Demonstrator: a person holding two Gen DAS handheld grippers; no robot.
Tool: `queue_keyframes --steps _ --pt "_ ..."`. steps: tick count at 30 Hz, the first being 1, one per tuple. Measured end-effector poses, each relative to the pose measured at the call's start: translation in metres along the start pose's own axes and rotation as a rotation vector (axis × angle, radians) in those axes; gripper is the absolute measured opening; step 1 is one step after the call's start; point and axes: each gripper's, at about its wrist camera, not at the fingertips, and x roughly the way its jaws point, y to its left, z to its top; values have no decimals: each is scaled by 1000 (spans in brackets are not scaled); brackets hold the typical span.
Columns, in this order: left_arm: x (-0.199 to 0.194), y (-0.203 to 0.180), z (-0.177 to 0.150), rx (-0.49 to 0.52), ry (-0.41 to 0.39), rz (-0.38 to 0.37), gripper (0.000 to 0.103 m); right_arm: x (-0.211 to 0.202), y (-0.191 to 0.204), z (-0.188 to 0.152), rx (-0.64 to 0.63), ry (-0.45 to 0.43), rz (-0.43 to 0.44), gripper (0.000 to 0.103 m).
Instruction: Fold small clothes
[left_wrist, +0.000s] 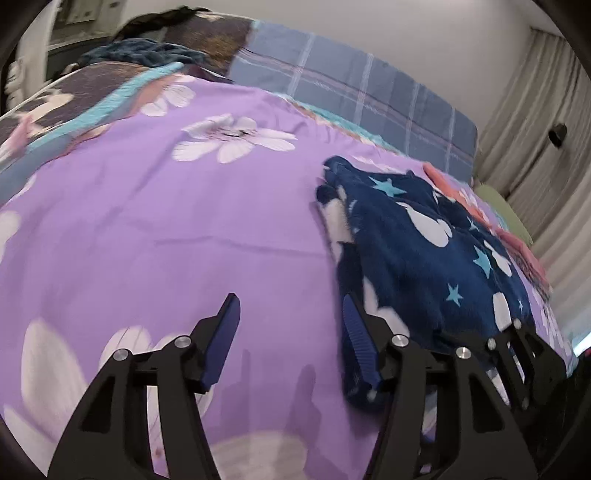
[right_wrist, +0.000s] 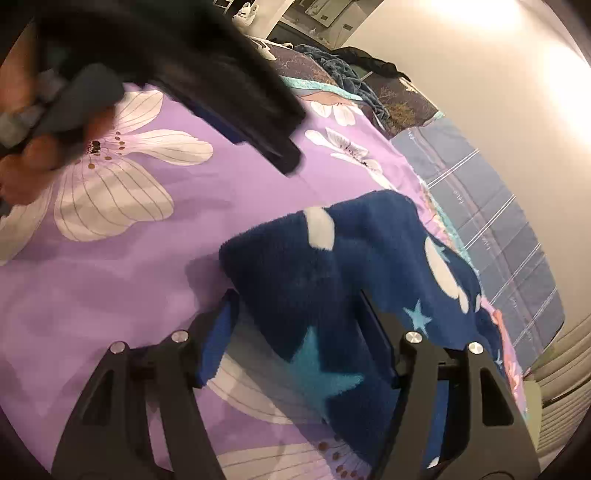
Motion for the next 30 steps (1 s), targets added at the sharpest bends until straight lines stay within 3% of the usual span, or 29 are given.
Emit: queue_keyframes --steps 3,6,9,13,15,16,17,18,19,23,30 --pt "24 -15 21 88 57 -130 68 0 1 1 -4 -1 -3 66" --pt "59 -22 40 107 130 -219 69 1 3 2 -6 6 -5 66" --pt "103 -17 56 9 224 -376 71 2 7 4 -23 5 -17 66" --pt "134 -8 73 -117 249 -511 72 9 10 11 -16 13 -32 65" --pt "144 -11 82 -154 255 -514 64 16 9 16 -2 15 -44 62" --pt "146 -15 85 -161 261 -500 49 19 9 18 2 9 -57 56" --pt "146 -18 87 -163 264 -490 38 19 10 19 1 1 -77 38" --pt "143 -22 89 -157 259 -478 35 19 8 19 9 -7 -90 27" --pt "137 -27 92 -140 245 -467 30 14 3 18 35 -23 -85 24" --pt "105 -48 109 -79 184 -455 28 -15 -41 12 237 -90 8 19" --pt "57 -141 152 118 135 -466 28 -77 -110 -15 445 -233 -20 18"
